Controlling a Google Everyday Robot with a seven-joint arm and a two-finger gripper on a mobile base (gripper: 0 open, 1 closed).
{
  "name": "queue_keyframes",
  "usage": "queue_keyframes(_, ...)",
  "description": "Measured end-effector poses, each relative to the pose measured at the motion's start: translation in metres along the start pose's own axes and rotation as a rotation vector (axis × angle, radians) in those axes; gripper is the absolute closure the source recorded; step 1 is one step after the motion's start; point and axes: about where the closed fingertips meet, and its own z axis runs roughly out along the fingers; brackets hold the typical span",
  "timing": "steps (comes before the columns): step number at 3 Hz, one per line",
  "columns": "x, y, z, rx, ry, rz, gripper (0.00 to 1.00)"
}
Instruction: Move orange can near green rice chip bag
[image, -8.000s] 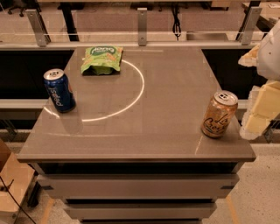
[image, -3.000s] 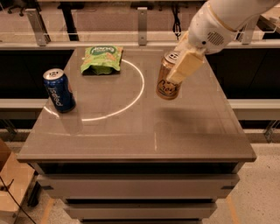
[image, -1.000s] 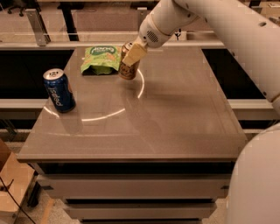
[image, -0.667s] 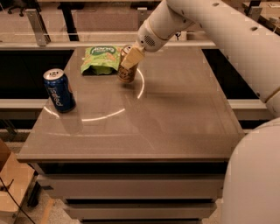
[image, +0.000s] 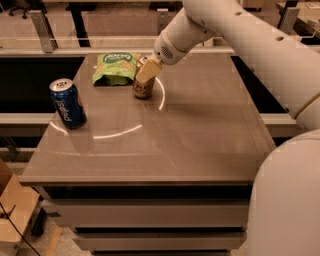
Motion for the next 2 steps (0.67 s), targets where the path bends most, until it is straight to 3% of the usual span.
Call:
queue_keyframes(1, -0.0107, 0.0043, 0.0055, -0.016, -0.021, -0.007, 0.00)
queue_keyframes(2, -0.0110, 0.0044, 0.0056, -0.016, -0.022, -0.007, 0.00)
